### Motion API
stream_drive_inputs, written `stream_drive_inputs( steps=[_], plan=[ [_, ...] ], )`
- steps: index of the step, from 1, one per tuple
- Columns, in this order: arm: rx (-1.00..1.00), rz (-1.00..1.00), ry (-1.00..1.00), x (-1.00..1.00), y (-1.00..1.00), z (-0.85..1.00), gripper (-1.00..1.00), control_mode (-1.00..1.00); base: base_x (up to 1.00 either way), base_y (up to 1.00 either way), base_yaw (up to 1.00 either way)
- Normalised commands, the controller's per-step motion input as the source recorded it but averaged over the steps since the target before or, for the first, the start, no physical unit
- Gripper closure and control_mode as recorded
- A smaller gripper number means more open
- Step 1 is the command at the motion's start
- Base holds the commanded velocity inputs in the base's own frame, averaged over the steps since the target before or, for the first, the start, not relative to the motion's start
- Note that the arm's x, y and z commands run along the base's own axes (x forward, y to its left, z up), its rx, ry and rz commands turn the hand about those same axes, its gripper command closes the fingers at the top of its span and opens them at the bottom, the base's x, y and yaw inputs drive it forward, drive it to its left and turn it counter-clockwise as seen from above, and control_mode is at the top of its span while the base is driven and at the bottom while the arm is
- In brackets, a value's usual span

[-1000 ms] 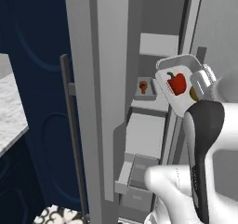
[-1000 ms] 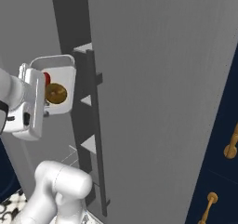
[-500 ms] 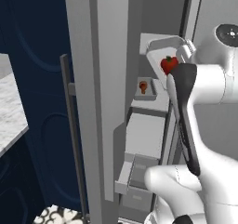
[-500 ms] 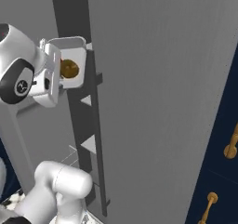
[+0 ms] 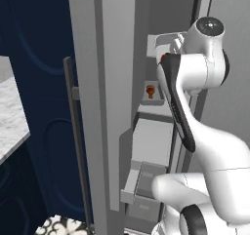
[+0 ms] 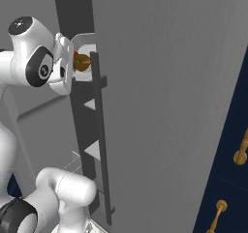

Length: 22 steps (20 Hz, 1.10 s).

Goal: Take the meat container that has the chicken drumstick and place it on the second highest rack of the freezer. Then take the vegetable container that has the bell pepper and avocado and place it on the highest rack of the freezer.

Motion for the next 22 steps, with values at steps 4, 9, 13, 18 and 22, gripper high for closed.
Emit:
stream_drive_inputs(
  steps=[4, 9, 13, 18, 22],
  plan=[
    [0.02, 0.12, -0.01, 0.02, 0.22, 0.01, 1.0, -1.0, 0.0, 0.0, 0.0],
    [0.0, 0.13, -0.02, 0.36, 0.08, 0.0, 1.0, -1.0, 0.0, 0.0, 0.0],
    [0.0, 0.02, -0.01, 0.72, -0.24, 0.0, 1.0, -1.0, 0.0, 0.0, 0.0],
    [0.0, 0.0, 0.0, 0.73, -0.3, 0.0, 1.0, -1.0, 0.0, 0.0, 0.0],
    [0.0, 0.0, 0.0, 0.73, -0.21, 0.0, 1.0, -1.0, 0.0, 0.0, 0.0]
  ],
)
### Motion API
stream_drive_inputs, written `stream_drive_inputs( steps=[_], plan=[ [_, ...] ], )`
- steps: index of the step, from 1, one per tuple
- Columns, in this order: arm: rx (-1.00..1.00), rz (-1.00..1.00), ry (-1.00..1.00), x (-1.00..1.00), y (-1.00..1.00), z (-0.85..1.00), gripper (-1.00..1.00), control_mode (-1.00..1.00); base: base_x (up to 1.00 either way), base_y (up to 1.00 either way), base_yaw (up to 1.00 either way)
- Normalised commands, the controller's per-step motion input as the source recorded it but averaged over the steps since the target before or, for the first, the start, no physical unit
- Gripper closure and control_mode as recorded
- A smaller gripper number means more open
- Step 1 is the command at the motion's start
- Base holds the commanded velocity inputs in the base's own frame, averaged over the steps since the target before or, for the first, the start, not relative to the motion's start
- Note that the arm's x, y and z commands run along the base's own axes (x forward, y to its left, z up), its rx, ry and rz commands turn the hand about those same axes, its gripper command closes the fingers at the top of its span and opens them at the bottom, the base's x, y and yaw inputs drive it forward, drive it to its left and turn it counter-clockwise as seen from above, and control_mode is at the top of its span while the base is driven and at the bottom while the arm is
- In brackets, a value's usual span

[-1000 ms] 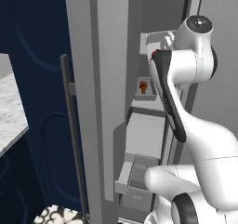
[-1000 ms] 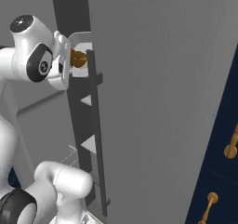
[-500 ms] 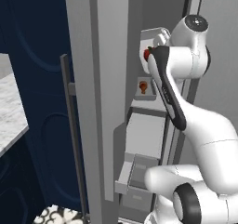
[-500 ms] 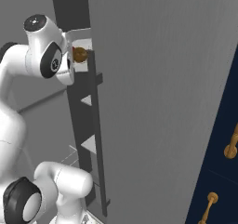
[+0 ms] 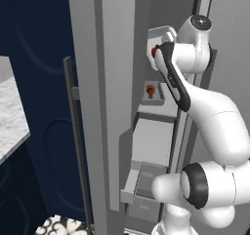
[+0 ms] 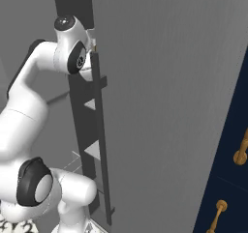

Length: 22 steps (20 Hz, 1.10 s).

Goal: Take the meat container that has the chicken drumstick and place it on the second highest rack of the freezer. Then take the vegetable container that has the bell pepper and avocado and place it on the highest rack of the freezer.

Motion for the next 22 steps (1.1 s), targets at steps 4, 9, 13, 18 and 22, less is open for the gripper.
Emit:
stream_drive_inputs(
  steps=[4, 9, 13, 18, 22],
  plan=[
    [0.0, 0.0, 0.0, 0.86, -0.12, 0.06, 1.0, -1.0, 0.0, 0.0, 0.0],
    [0.0, 0.0, 0.0, 0.69, 0.02, 0.28, 1.0, -1.0, 0.0, 0.0, 0.0],
    [0.0, 0.03, 0.0, 0.2, 0.14, 0.23, 1.0, -1.0, 0.0, 0.0, 0.0],
    [0.0, 0.05, 0.0, 0.16, 0.03, 0.07, 1.0, -1.0, 0.0, 0.0, 0.0],
    [-0.01, 0.0, 0.05, 0.15, -0.13, -0.49, 1.0, -1.0, 0.0, 0.0, 0.0]
  ],
)
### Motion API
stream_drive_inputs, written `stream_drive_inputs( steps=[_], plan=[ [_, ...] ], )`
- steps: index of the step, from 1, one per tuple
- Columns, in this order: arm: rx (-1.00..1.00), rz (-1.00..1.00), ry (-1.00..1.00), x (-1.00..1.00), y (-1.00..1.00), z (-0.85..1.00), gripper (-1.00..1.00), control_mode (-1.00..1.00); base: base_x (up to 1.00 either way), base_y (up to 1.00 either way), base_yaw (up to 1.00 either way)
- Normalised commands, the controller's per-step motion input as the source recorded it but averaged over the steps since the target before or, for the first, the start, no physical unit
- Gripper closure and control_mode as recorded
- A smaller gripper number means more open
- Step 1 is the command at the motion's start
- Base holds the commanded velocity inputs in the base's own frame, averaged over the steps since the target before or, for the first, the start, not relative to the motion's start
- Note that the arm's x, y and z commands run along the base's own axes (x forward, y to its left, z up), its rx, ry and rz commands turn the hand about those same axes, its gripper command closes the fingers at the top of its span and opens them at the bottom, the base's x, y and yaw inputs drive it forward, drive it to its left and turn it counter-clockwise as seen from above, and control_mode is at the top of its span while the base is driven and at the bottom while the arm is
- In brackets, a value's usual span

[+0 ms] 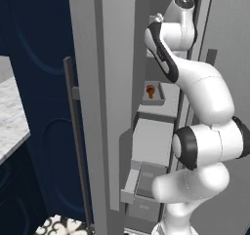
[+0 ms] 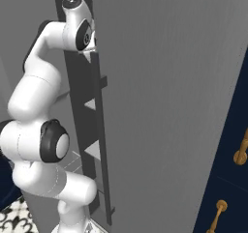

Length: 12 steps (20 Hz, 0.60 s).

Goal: Take the meat container that has the chicken drumstick and place it on the second highest rack of the freezer. Then take the vegetable container that has the bell pepper and avocado and place it on the highest rack of the freezer.

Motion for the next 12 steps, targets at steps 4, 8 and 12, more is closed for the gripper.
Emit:
stream_drive_inputs(
  steps=[4, 8, 12],
  plan=[
    [0.0, 0.0, 0.04, 0.09, -0.04, -0.33, 1.0, -1.0, 0.0, 0.0, 0.0],
    [0.0, 0.0, 0.02, 0.13, 0.0, 0.0, 1.0, -1.0, 0.0, 0.0, 0.0],
    [0.0, 0.0, 0.02, 0.41, 0.0, 0.0, 1.0, -1.0, 0.0, 0.0, 0.0]
  ],
)
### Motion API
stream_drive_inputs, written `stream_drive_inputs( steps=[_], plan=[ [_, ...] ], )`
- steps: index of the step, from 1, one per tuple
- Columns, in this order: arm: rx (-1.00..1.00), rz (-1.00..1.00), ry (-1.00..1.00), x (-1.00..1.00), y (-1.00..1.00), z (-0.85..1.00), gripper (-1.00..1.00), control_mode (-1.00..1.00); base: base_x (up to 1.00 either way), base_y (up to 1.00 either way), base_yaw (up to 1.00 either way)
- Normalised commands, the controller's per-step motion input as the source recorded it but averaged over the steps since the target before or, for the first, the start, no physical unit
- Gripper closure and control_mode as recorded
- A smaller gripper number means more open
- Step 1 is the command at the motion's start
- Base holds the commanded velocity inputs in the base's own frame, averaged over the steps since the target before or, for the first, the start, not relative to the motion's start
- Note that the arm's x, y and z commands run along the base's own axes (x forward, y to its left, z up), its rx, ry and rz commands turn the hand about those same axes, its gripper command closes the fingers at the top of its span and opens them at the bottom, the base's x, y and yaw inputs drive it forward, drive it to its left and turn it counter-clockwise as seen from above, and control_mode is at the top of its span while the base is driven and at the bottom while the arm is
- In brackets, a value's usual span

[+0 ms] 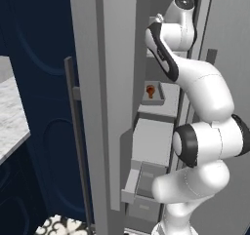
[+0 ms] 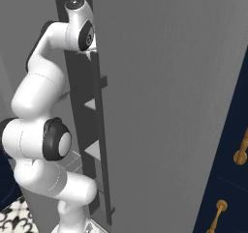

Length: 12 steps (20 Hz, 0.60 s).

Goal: Take the meat container that has the chicken drumstick and place it on the second highest rack of the freezer. Then take the vegetable container that has the bell pepper and avocado and place it on the highest rack of the freezer.

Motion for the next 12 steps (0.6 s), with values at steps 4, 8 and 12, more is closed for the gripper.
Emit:
stream_drive_inputs(
  steps=[4, 8, 12],
  plan=[
    [0.0, -0.05, 0.02, 0.18, -0.01, 0.0, -1.0, -1.0, 0.0, 0.0, 0.0],
    [0.0, -0.06, 0.0, 0.0, -0.07, 0.0, -1.0, -1.0, 0.0, 0.0, 0.0],
    [0.0, -0.04, 0.0, 0.0, -0.06, 0.0, -1.0, -1.0, 0.0, 0.0, 0.0]
  ],
)
